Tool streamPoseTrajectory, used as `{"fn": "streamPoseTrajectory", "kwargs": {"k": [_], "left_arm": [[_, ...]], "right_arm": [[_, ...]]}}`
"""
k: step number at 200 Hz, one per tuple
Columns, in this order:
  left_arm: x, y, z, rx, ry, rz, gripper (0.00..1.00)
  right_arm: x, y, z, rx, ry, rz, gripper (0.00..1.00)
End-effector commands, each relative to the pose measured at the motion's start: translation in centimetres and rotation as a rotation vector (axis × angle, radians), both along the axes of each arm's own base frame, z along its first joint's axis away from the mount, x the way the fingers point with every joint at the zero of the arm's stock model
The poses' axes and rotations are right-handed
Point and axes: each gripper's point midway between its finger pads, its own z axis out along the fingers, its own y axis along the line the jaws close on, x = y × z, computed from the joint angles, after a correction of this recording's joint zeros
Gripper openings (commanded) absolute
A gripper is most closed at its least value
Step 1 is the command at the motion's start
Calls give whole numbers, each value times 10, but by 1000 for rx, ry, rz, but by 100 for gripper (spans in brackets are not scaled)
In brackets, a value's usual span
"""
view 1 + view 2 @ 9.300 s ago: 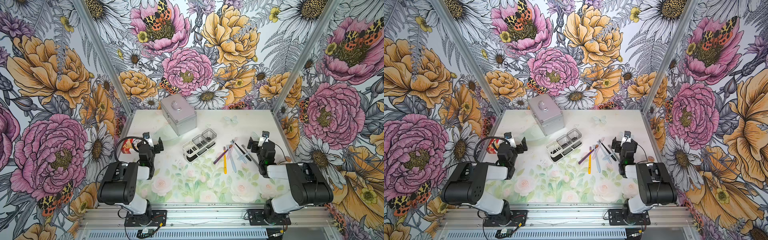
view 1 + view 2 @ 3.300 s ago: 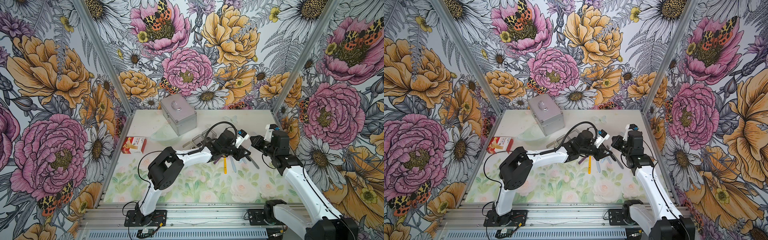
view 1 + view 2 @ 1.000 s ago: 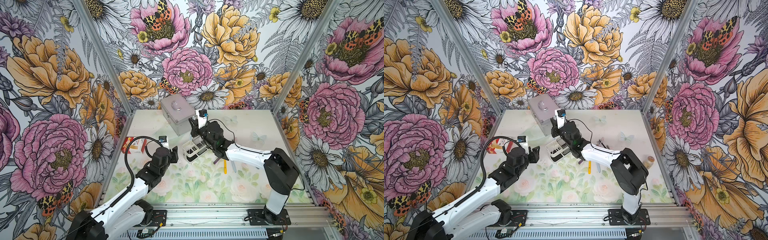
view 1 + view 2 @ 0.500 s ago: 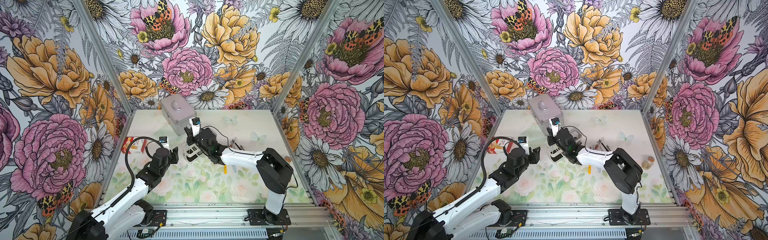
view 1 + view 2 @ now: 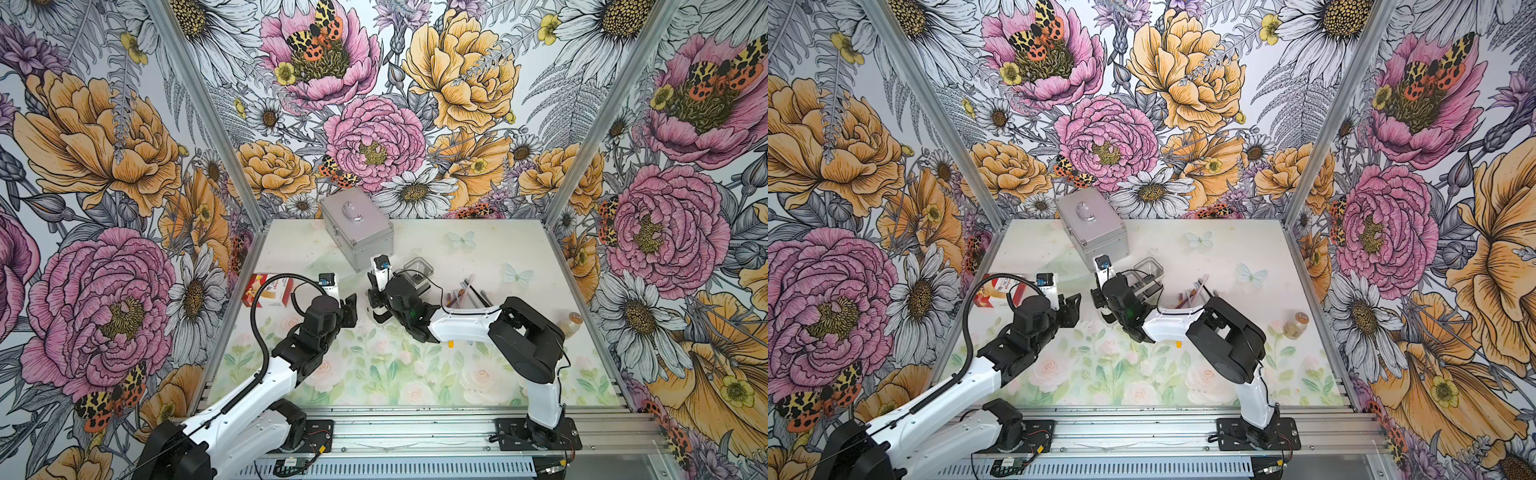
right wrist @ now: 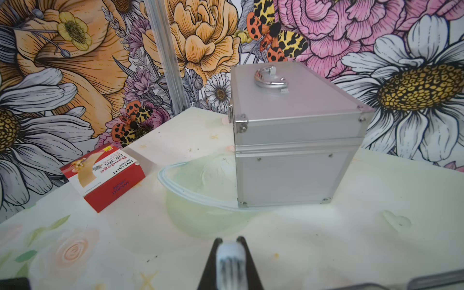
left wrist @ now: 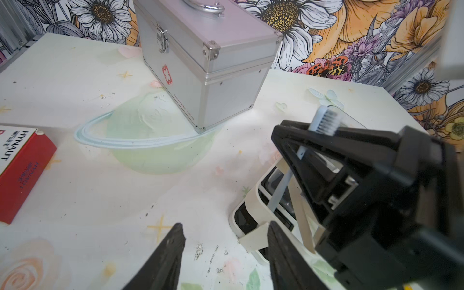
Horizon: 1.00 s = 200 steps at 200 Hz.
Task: Place the toothbrush into the toothbrush holder
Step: Place the toothbrush in the toothbrush holder.
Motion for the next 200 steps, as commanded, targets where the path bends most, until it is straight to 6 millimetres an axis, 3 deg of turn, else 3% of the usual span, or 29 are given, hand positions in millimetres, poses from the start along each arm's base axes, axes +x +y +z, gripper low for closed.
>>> {"fn": "streamPoseTrajectory", "kwargs": {"k": [1,78,84,100,123,140,182,200], "left_arm": [[0,-1,2,-32,-13,-5,55],[0,-4,-1,-31,-4,-18,60],[0,-5,-1,-32,-3,-20,60],[0,-7,-1,-34,-3,-32,60],[0,-10,0,-41,-8,-50,60],[-1,-11,1,-43,-14,-59,60],[-5,-23,5,-40,-27,-119,59],[-8,-29,8,-24,-41,-152,59]], "right_arm": [[5,-8,-1,22,-21,-67,0],[7,-16,-12,46,-10,-111,0],[7,-16,-9,49,-13,-112,8],[6,-16,-1,51,-28,-103,42],[5,-21,19,28,-76,-108,62],[7,-27,32,10,-100,-122,68],[9,-52,69,27,-117,-175,71],[9,-73,89,8,-125,-245,71]]}}
